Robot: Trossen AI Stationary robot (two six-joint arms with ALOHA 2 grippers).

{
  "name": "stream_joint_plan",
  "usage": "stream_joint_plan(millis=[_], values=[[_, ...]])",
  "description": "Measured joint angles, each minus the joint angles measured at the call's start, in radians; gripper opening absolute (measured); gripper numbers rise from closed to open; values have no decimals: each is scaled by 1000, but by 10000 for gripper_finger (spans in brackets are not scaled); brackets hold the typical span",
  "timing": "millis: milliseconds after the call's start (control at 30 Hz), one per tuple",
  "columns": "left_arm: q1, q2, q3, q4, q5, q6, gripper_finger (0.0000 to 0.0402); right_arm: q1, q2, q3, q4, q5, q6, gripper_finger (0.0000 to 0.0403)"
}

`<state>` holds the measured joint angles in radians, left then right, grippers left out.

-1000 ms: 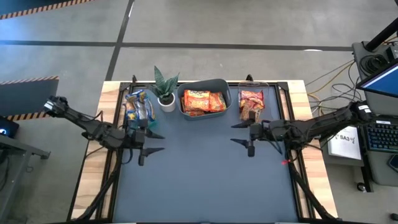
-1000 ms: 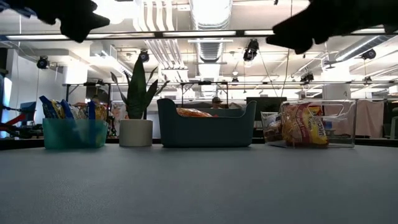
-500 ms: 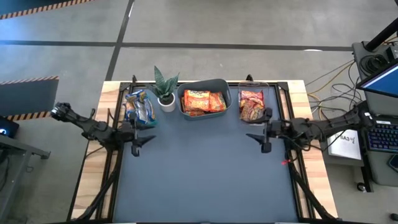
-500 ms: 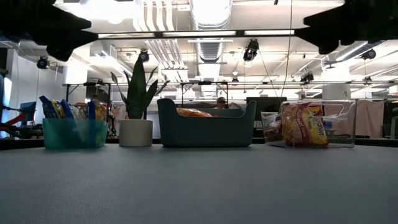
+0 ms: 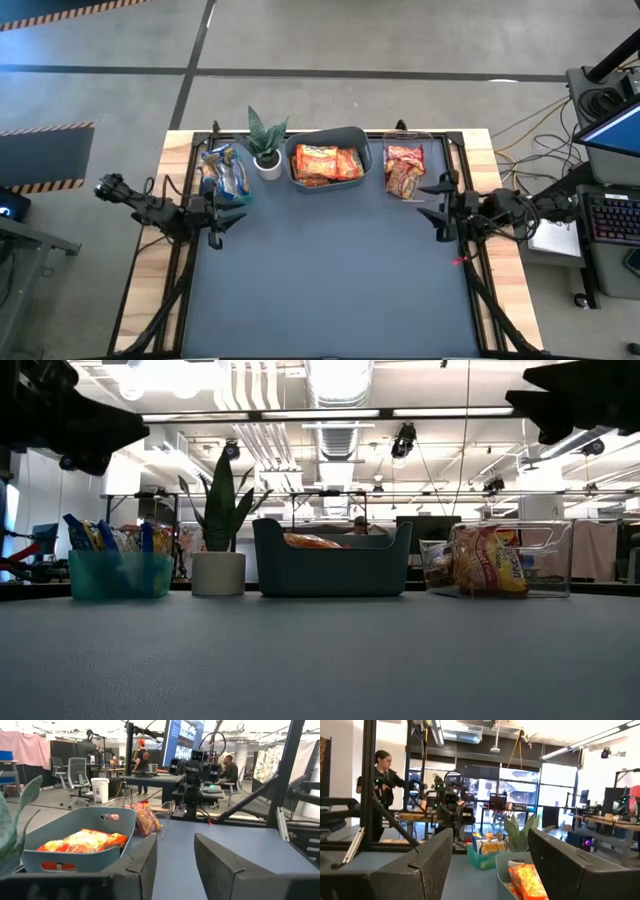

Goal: Sort Maruchan noodles
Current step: Return to Home Position

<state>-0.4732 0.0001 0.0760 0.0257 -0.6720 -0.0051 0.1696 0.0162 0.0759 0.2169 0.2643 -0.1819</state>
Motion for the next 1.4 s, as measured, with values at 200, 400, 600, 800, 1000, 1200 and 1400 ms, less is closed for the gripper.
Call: stream_joint_plan(millis=[200,400,600,800,1000,1200,1400], values=[[3,-1,-67,79,1,1,80,0,1,-34,37,1,-7,240],[4,7,-66,71,-31,15,53,0,-10,-64,-2,-7,3,235],[4,9,-66,62,-231,29,42,0,-6,-64,-10,61,-9,235],[4,14,-61,61,-242,48,41,0,6,-64,-70,235,48,236],[4,16,-57,63,-235,48,41,0,12,-64,-85,234,57,243],[4,21,-57,62,-235,48,41,0,12,-65,-85,234,53,247],[4,21,-56,63,-235,48,41,0,12,-65,-85,234,52,243]])
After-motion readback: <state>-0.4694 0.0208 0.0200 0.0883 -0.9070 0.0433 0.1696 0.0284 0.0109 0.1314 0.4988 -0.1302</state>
